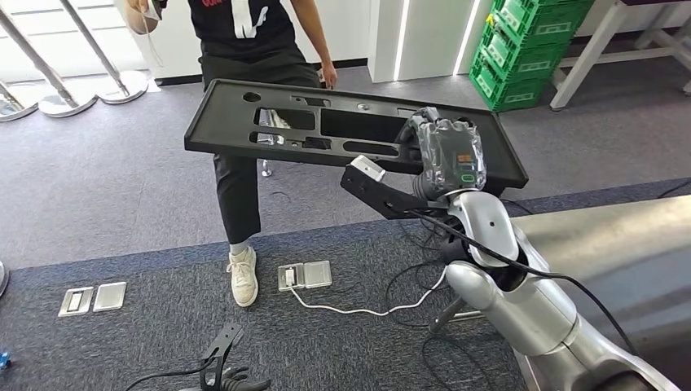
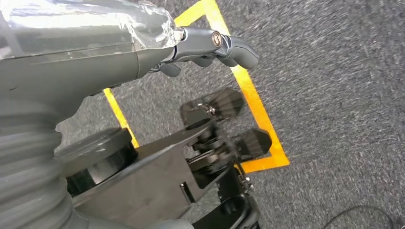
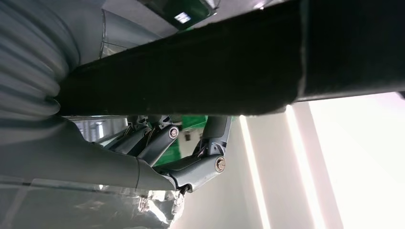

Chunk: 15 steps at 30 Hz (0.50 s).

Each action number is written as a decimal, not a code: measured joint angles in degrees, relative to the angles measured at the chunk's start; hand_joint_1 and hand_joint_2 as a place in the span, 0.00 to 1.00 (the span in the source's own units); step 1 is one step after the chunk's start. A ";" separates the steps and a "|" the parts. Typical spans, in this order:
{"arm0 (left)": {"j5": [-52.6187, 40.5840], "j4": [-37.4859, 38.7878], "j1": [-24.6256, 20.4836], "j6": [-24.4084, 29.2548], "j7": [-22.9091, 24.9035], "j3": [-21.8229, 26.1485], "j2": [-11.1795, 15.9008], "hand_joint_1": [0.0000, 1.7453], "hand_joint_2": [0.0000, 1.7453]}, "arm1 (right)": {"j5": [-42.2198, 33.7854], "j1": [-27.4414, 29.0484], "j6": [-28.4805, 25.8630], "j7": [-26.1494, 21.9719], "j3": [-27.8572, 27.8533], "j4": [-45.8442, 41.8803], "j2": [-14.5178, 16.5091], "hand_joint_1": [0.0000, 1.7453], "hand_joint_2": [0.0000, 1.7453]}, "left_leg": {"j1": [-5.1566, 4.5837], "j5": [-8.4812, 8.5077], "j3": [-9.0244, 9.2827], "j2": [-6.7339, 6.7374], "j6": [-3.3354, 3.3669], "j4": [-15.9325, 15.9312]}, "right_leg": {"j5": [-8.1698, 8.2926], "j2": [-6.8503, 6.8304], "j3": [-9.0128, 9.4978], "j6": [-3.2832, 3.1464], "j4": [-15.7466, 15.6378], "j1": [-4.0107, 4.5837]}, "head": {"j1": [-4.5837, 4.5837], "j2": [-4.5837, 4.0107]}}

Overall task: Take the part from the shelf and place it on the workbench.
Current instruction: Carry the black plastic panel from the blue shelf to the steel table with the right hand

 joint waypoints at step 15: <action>-3.82 0.25 4.18 -3.75 -4.96 -1.42 2.10 0.00 1.00 | 5.33 7.54 3.35 0.02 -4.84 -4.35 -1.79 1.00 1.00 | -0.15 1.28 2.94 4.11 1.73 -6.32 | -1.95 -5.18 -2.04 2.43 5.46 -0.02 | 3.10 0.00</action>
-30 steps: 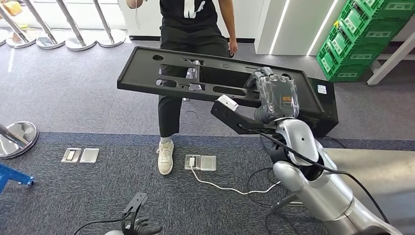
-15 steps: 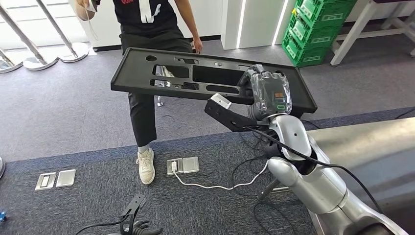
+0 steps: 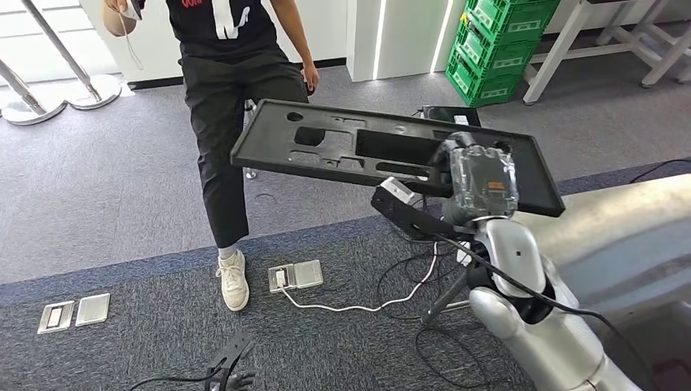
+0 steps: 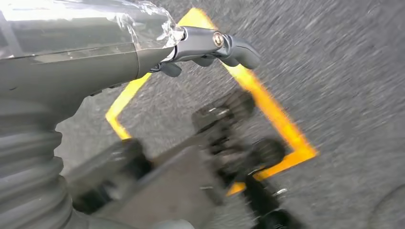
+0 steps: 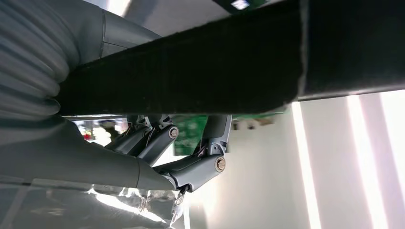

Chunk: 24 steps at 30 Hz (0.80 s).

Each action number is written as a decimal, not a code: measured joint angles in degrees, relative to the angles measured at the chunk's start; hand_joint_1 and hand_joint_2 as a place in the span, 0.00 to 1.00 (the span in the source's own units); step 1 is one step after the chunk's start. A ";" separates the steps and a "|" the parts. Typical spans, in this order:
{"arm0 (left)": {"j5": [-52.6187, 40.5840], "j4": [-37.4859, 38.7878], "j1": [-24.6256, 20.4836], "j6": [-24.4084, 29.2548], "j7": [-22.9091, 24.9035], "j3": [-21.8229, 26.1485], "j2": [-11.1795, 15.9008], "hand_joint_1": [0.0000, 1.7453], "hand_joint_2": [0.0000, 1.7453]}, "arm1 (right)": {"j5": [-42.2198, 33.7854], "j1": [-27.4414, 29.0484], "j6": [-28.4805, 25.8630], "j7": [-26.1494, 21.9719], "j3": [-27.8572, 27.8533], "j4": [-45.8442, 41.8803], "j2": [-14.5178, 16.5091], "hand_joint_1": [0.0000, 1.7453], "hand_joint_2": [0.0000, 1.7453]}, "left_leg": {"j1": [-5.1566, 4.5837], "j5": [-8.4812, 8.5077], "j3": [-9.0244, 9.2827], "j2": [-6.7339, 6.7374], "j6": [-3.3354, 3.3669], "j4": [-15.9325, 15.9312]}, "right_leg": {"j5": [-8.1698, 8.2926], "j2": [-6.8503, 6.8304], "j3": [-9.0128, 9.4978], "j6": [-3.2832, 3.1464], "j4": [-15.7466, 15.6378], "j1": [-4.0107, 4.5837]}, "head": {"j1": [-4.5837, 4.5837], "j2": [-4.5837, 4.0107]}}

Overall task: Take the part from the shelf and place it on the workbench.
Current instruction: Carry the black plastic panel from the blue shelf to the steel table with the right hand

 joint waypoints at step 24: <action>2.77 1.34 5.53 0.90 -3.01 -0.57 3.74 0.00 1.00 | -3.45 -4.27 -2.45 -0.02 -0.69 -1.97 0.03 1.00 1.00 | 0.17 0.63 -0.61 -3.25 0.22 -0.18 | -2.85 2.13 -0.87 -0.42 1.65 0.08 | -1.92 0.00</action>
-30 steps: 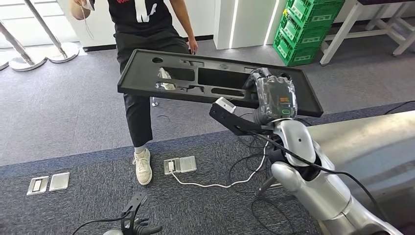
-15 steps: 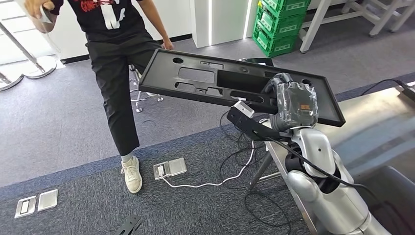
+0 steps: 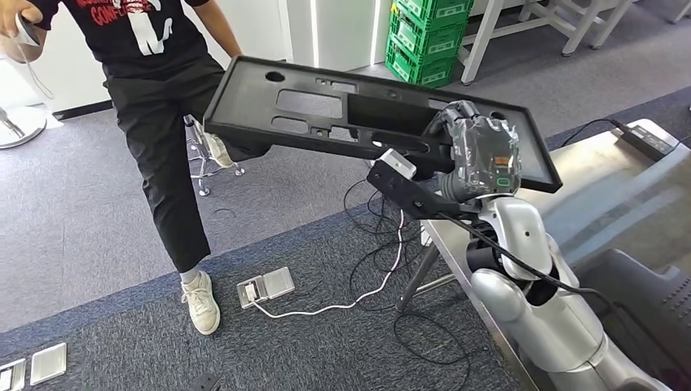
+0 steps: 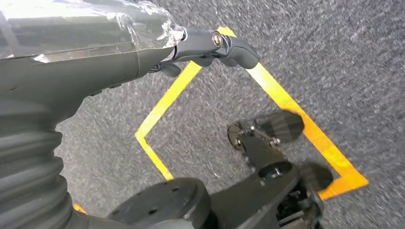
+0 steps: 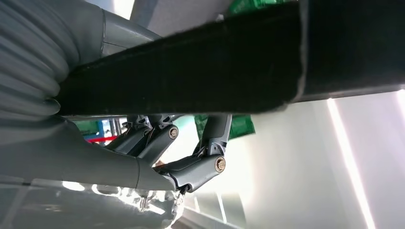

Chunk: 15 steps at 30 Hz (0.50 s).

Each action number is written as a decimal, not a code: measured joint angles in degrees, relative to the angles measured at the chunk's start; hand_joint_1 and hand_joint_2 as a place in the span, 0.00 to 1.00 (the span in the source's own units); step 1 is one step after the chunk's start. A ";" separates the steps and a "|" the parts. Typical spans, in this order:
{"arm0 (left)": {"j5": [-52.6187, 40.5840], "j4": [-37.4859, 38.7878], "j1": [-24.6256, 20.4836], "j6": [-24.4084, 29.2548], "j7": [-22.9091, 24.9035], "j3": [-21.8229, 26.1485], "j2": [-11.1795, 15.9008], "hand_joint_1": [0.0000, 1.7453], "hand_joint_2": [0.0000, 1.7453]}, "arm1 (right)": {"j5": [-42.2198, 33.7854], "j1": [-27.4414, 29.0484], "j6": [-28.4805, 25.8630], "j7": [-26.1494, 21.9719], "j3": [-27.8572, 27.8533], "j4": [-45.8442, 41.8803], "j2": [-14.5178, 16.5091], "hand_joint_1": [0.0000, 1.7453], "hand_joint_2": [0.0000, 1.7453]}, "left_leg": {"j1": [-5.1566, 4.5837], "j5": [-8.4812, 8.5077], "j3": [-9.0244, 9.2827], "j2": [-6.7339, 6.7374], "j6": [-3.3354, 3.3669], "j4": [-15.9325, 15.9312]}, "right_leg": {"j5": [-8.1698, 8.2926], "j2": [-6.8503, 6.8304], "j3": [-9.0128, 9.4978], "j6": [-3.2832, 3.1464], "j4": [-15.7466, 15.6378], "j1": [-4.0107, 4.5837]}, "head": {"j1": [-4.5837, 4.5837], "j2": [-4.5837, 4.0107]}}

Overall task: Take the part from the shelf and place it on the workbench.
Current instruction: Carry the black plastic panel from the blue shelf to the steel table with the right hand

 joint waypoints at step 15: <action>-0.77 0.20 -0.52 0.20 -0.16 -0.02 0.08 0.00 1.00 | 0.13 -3.16 0.36 0.02 1.41 2.98 -0.15 1.00 1.00 | -0.25 -4.53 -1.54 2.41 -2.63 5.89 | 3.39 -1.10 3.88 -2.45 -7.14 0.11 | 0.79 0.00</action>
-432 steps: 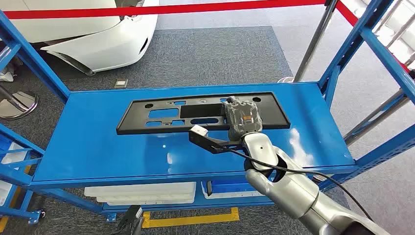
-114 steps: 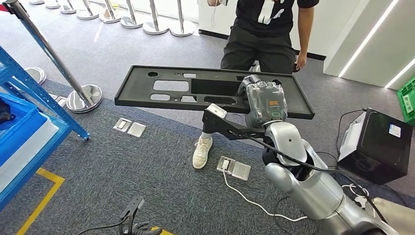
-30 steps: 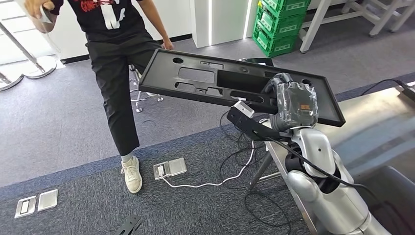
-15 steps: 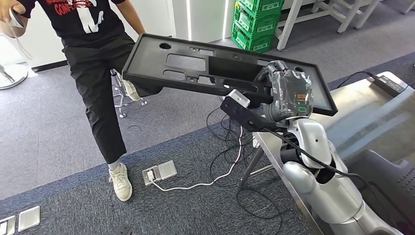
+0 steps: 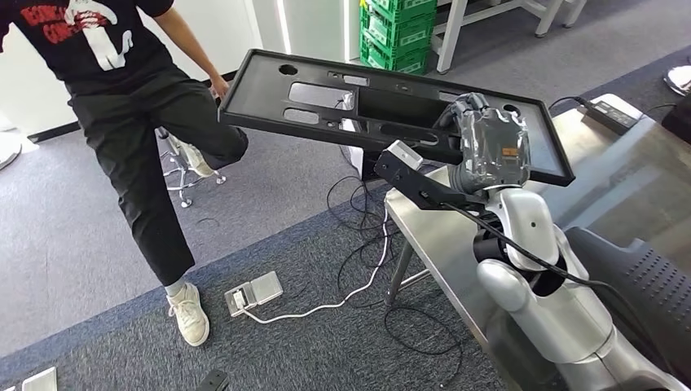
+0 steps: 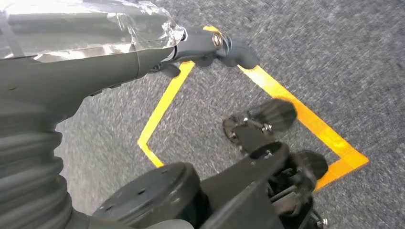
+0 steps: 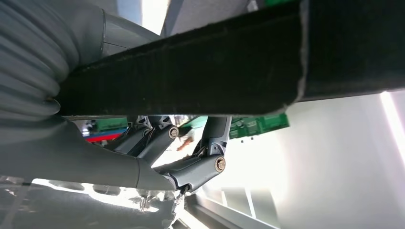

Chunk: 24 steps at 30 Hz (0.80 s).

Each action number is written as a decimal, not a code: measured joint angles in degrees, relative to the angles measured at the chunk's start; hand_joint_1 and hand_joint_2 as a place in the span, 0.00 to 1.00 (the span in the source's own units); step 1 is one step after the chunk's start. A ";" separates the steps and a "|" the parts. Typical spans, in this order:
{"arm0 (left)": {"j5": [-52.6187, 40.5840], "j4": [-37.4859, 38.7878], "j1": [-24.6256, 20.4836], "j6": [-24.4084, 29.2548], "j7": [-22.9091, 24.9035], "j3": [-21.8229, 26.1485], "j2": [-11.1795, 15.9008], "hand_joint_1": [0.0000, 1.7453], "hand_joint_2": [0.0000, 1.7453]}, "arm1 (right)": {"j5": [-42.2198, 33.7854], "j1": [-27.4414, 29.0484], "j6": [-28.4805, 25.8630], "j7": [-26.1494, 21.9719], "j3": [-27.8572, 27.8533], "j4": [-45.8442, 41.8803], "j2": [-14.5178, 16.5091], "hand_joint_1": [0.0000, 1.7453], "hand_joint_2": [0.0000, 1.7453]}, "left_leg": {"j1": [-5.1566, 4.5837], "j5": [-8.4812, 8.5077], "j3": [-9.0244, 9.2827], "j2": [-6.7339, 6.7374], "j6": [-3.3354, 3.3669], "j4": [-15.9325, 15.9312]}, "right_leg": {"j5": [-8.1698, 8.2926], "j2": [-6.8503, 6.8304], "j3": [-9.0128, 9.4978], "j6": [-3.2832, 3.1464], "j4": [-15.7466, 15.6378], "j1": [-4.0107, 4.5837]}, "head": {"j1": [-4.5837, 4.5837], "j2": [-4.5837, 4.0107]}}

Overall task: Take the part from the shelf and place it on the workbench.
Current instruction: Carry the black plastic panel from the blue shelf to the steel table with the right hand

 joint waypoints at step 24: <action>-0.70 0.04 -0.59 -0.05 0.81 -0.46 0.33 0.00 1.00 | 2.32 -1.23 2.24 0.01 -1.98 1.77 -0.71 1.00 1.00 | -0.33 4.10 1.39 0.78 1.87 -5.40 | -0.02 -2.22 -1.32 1.84 2.28 0.09 | 1.20 0.00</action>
